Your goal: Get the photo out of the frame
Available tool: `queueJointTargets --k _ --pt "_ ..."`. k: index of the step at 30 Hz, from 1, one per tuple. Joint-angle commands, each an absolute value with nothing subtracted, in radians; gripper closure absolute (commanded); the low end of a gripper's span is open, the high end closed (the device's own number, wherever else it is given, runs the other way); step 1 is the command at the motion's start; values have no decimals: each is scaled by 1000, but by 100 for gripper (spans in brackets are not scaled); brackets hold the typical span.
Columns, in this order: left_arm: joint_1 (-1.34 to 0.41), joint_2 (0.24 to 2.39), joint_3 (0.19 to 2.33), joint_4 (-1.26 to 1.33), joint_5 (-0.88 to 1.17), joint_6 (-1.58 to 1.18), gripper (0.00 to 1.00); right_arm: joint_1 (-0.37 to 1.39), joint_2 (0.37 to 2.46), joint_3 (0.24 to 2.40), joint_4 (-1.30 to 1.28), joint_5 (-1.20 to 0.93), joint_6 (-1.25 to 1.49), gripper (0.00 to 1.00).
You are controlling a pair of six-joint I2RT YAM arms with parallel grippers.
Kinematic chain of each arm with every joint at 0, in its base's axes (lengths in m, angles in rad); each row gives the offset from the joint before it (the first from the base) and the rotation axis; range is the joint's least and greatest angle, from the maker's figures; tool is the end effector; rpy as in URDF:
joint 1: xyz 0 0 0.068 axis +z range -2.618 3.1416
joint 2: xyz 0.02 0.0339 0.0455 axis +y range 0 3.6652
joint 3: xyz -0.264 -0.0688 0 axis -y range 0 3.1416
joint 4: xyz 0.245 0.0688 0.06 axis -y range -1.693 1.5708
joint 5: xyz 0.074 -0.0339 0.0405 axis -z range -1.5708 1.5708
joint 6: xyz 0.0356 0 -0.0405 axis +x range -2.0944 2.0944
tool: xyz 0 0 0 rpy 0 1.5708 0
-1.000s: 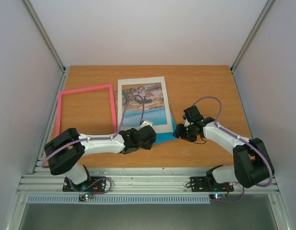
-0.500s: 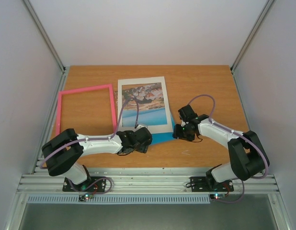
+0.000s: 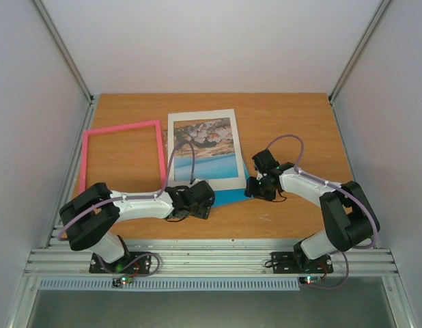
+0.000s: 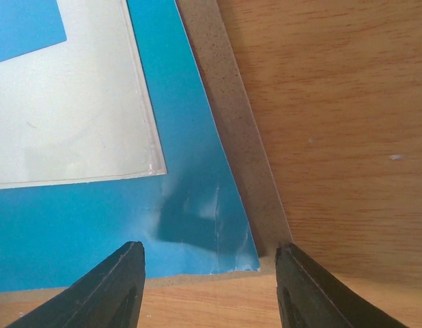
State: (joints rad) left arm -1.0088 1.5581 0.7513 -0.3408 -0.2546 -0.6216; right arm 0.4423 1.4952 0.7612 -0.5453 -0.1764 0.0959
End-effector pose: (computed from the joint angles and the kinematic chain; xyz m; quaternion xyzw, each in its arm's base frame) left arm 0.1536 -0.2271 0.1432 0.1604 0.9568 -0.0665 0.2332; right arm 0.2264 0.1142 0.1527 -0.1824 0.9686 0.1225 0.1163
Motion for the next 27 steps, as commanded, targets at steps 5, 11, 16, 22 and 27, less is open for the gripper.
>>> queueJointTargets --k 5,11,16,22,27 --pt "-999 1595 712 -286 -178 -670 18 447 1518 728 -461 -217 98 46" --pt "-996 1603 675 -251 -142 -697 18 402 1473 675 -401 -293 118 46" --pt "-996 1609 667 -238 -127 -707 19 362 1434 625 -327 -400 130 46" --pt "-996 1595 666 -243 -132 -704 19 276 1365 553 -229 -529 157 46" --pt "-996 1592 671 -246 -131 -703 19 235 1335 532 -247 -551 143 46"
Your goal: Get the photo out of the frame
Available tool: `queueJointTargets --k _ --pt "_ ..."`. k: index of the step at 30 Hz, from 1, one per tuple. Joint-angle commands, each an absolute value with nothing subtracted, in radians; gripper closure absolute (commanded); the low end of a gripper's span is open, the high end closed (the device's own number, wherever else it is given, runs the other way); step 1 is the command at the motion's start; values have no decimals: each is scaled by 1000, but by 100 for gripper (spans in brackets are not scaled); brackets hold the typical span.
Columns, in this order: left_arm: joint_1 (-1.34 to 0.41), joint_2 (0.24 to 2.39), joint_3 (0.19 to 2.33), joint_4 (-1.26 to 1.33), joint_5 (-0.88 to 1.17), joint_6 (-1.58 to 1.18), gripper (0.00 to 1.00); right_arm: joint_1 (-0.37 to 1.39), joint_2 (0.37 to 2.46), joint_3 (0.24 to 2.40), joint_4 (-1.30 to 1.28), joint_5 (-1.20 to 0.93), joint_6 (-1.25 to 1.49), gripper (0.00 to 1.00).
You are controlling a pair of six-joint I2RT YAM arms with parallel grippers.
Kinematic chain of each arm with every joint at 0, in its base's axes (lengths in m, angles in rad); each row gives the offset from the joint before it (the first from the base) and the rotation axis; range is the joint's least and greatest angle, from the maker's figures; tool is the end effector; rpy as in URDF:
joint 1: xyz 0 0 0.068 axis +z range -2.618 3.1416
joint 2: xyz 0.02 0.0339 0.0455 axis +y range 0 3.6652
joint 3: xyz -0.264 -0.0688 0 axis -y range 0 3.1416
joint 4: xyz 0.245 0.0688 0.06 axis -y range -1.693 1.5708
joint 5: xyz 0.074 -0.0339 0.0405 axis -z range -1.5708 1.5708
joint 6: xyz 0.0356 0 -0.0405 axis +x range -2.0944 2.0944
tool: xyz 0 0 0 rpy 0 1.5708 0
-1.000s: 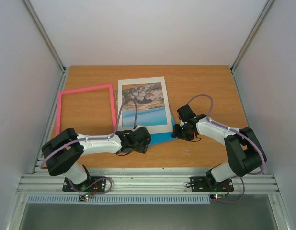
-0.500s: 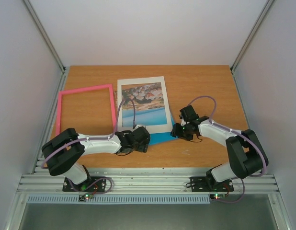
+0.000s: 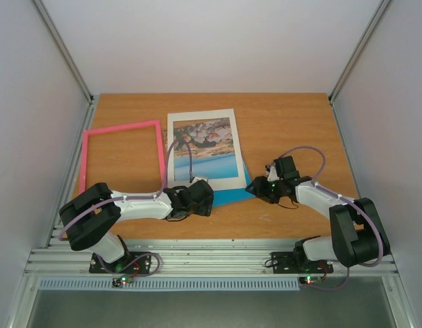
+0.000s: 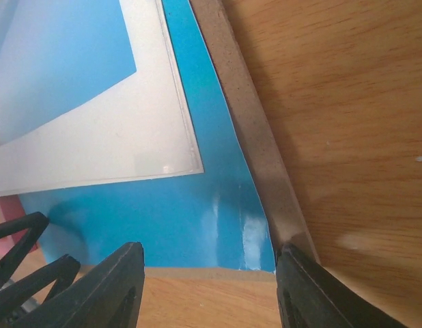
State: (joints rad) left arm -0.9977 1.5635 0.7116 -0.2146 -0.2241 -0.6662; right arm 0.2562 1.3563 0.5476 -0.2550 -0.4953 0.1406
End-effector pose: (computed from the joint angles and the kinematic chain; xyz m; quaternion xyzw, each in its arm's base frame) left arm 0.1569 -0.2285 0.1375 0.1313 0.9537 -0.1104 0.2470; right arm 0.2158 0.0740 0.1436 -0.1156 0.9334 0.2806 0.1916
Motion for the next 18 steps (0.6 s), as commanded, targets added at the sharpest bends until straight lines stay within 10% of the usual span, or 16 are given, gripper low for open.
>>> queueJointTargets --k 1,18 --pt "-996 1592 670 -244 -129 -703 19 232 1340 533 -254 -544 143 47" --pt "-996 1589 673 -241 -123 -700 19 204 1386 503 -216 -524 159 70"
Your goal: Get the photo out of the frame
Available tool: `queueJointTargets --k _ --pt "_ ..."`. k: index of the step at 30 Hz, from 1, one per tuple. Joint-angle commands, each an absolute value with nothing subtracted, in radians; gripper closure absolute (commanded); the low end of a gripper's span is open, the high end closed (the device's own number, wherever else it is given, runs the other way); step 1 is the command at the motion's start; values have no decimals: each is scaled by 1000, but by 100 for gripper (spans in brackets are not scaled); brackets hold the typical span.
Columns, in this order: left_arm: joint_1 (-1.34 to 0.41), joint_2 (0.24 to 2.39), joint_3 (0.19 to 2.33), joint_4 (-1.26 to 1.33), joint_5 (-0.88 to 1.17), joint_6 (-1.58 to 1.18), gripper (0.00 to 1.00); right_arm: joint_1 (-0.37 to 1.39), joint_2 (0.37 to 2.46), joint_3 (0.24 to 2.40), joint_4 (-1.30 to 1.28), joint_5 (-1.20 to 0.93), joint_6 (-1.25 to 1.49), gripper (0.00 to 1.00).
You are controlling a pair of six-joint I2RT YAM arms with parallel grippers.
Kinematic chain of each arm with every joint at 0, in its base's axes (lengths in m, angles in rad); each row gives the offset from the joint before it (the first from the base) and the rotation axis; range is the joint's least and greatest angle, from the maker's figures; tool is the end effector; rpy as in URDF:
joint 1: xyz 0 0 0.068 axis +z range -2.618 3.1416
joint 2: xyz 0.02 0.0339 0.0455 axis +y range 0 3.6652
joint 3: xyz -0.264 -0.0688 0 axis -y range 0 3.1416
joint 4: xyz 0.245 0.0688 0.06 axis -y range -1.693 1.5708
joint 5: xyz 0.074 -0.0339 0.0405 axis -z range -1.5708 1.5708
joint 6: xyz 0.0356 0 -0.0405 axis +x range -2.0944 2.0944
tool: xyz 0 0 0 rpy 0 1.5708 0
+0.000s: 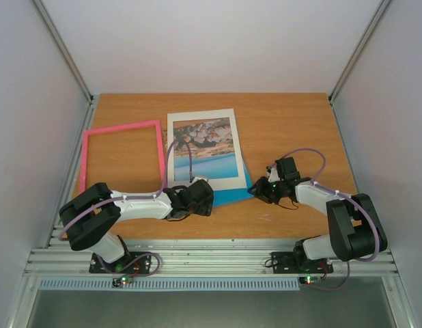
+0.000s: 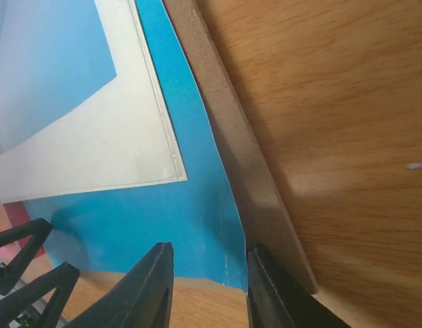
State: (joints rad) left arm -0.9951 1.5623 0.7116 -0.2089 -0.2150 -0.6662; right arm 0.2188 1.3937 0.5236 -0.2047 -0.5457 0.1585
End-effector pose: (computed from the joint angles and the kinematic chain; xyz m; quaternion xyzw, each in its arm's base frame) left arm 0.1575 -0.2288 0.1380 0.1307 0.9534 -0.1156 0.2462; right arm 0.2176 0.0673 0.1329 -0.0943 0.9311 0.3009 0.1832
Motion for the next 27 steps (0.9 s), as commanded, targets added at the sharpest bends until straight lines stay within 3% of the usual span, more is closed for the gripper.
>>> queueJointTargets --k 1,9,19,27 --pt "-996 1588 675 -240 -123 -699 19 202 1382 503 -221 -520 156 74" --pt "-996 1566 673 -204 -106 -668 18 198 1353 504 -223 -539 153 98" --pt "-1051 1494 714 -154 -190 -516 10 198 1252 552 -310 -577 170 99" --pt "-1169 1613 820 -60 -400 -347 6 198 1205 596 -390 -599 190 99"
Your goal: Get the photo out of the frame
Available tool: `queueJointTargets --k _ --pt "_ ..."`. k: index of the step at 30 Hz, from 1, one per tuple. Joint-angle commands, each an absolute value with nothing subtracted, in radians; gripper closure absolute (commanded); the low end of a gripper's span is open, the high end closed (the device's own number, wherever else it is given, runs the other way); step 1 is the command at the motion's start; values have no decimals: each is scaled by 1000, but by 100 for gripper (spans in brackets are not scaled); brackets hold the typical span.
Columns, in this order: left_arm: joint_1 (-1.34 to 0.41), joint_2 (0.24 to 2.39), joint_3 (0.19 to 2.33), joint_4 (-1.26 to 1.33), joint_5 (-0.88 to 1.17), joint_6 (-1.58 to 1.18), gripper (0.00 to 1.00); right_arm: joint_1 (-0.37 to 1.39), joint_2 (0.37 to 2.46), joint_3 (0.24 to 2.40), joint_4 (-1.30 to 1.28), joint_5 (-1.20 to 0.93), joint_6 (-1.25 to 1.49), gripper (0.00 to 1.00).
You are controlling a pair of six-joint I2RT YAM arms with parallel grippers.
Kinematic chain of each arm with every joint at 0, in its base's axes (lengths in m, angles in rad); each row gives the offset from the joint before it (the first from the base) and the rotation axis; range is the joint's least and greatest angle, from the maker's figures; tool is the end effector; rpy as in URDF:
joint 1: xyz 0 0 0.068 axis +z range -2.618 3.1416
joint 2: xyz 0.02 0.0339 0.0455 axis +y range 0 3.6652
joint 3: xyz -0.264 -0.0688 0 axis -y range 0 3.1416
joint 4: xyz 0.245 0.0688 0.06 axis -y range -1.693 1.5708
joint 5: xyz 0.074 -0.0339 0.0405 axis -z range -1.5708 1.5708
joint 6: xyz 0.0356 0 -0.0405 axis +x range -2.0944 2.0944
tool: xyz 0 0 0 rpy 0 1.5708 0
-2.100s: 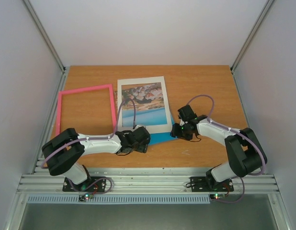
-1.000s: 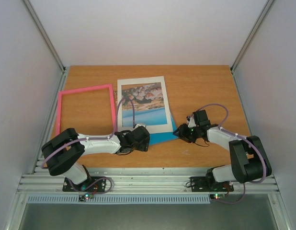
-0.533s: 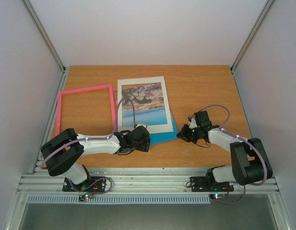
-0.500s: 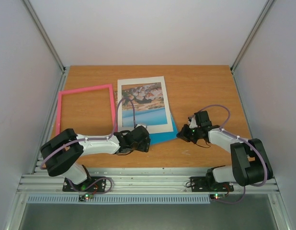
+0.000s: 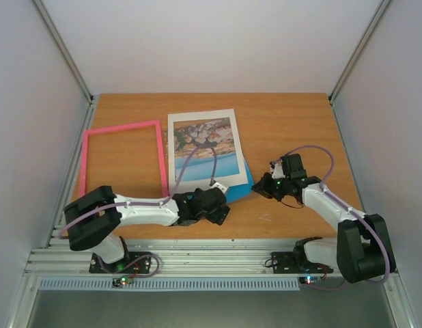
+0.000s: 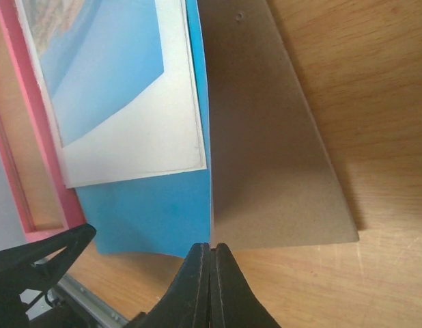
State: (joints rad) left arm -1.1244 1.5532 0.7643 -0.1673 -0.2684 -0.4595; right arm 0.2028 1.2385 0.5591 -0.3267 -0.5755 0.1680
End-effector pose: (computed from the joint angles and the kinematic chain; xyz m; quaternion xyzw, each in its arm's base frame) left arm 0.1350 -0.2602 0.1574 0.2700 0.9061 -0.1238 0.3013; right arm 0.2094 0.0628 0.1681 -0.0951 0.9194 0.3171 0.2123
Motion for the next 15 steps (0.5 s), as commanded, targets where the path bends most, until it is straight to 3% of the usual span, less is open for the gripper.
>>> queueJointTargets --k 1,15 --pt "-1179 1630 831 -45 -422 -326 6 198 1195 601 -406 -600 190 99" --pt "-1307 1773 886 168 -671 -190 10 198 1149 646 -473 -608 203 99"
